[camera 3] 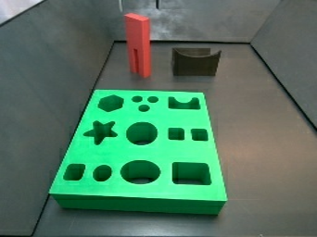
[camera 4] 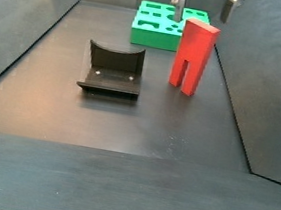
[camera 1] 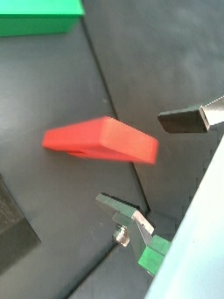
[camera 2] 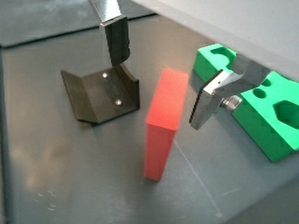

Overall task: Pick up the double-square object. Move up. Move to above the board. Insert the double-square object.
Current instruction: Pick up the double-square object.

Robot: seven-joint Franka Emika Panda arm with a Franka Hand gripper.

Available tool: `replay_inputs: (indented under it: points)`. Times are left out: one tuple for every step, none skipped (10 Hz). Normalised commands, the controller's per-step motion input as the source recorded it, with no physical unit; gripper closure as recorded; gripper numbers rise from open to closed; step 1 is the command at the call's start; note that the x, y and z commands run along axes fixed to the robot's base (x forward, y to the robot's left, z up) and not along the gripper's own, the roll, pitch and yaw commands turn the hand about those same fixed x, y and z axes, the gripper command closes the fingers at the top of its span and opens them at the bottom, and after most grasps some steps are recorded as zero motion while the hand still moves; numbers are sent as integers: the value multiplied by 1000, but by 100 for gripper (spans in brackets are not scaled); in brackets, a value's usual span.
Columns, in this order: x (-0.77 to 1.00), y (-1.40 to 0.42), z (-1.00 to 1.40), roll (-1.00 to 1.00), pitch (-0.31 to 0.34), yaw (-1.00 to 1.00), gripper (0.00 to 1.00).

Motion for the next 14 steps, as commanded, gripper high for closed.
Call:
replay_inputs:
  points:
    - [63, -349, -809, 34, 29, 669, 0]
    - [0, -266, -520, 53, 0, 134, 0]
    - [0, 0, -20, 7, -3, 0, 0]
    - [-469, 317, -606, 1, -310, 0, 0]
    - [-329, 343, -474, 0, -263, 257, 0]
    - [0, 0, 0, 7, -21, -14, 0]
    - [0, 0, 0, 0, 0, 0, 0]
    - [0, 0, 0, 0, 0, 0, 100]
    - [0, 0, 0, 0, 0, 0, 100]
    - [0, 0, 0, 0, 0, 0, 100]
    - [0, 0, 0, 0, 0, 0, 100]
    - [0, 0, 0, 0, 0, 0, 100]
    - [0, 0, 0, 0, 0, 0, 100]
    - [0, 0, 0, 0, 0, 0, 100]
